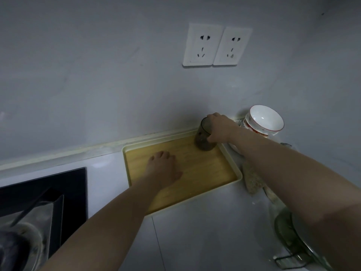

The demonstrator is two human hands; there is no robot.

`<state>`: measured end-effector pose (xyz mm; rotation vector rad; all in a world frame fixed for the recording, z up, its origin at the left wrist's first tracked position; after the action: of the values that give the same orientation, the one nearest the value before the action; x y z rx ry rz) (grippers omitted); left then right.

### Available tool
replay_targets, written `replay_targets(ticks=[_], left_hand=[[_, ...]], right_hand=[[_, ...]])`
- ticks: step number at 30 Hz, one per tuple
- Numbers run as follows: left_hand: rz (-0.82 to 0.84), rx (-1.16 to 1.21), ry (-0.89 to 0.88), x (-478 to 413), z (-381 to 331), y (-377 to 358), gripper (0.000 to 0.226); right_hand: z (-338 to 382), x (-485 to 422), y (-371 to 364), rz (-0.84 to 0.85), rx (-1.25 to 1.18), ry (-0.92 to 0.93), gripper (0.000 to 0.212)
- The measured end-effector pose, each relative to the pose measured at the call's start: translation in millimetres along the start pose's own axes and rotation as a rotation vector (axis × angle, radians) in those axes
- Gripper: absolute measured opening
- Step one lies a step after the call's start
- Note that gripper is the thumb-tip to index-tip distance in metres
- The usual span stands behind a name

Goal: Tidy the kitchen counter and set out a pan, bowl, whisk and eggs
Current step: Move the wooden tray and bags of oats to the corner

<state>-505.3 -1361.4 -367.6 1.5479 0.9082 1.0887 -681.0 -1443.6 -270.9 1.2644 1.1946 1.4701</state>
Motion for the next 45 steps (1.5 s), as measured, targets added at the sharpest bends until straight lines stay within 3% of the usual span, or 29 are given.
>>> replay_targets(ticks=[10, 16, 24, 28, 32, 36, 39, 45], left_hand=[[0.024, 0.042, -0.048, 13.4, -30.7, 14.5, 0.054], [0.016, 0.075, -0.085, 34.1, -51.4, 33.3, 0.050], [0.029, 0.045, -0.228, 66.0, -104.8, 36.7, 0.039], [0.037, 0.067, -0.297, 85.2, -141.2, 28.7, 0.039], [0.064, 0.034, -0.378, 106.1, -180.0, 18.0, 0.040], [0.094, 0.029, -0.424, 117.1, -204.8, 11.5, 0.041], [0.112, 0.033, -0.424, 121.5, -215.1, 10.9, 0.042], [0.113, 0.103, -0.393, 117.0, -239.5, 22.1, 0.041]], right_hand=[[8.2, 8.2, 3.1, -0.098, 0.211, 0.095, 0.075], [4.5, 68.9, 21.7, -0.347, -0.125, 0.108, 0.045], [-41.7, 180.9, -4.1, -0.519, -0.410, -0.147, 0.026], [-80.0, 233.2, -12.4, -0.622, -0.529, -0.370, 0.019], [-109.8, 282.1, -9.5, -0.700, -0.434, -0.459, 0.018], [-145.0, 319.0, -19.2, -0.635, -0.318, -0.634, 0.022], [-168.2, 340.2, -38.6, -0.546, -0.407, -0.810, 0.030], [-181.0, 348.0, -52.3, -0.505, -0.523, -0.823, 0.035]])
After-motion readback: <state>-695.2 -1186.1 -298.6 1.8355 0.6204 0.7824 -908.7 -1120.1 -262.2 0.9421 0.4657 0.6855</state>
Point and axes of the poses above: each hand's wrist, its own x-axis away from the middle knuckle, its own y-axis out of the back of the hand, z = x × y, the point moved 7 cm from there along -x, towards the middle knuckle, and after that the axes turned 4 degrees about -x, right-handed, at the moved point
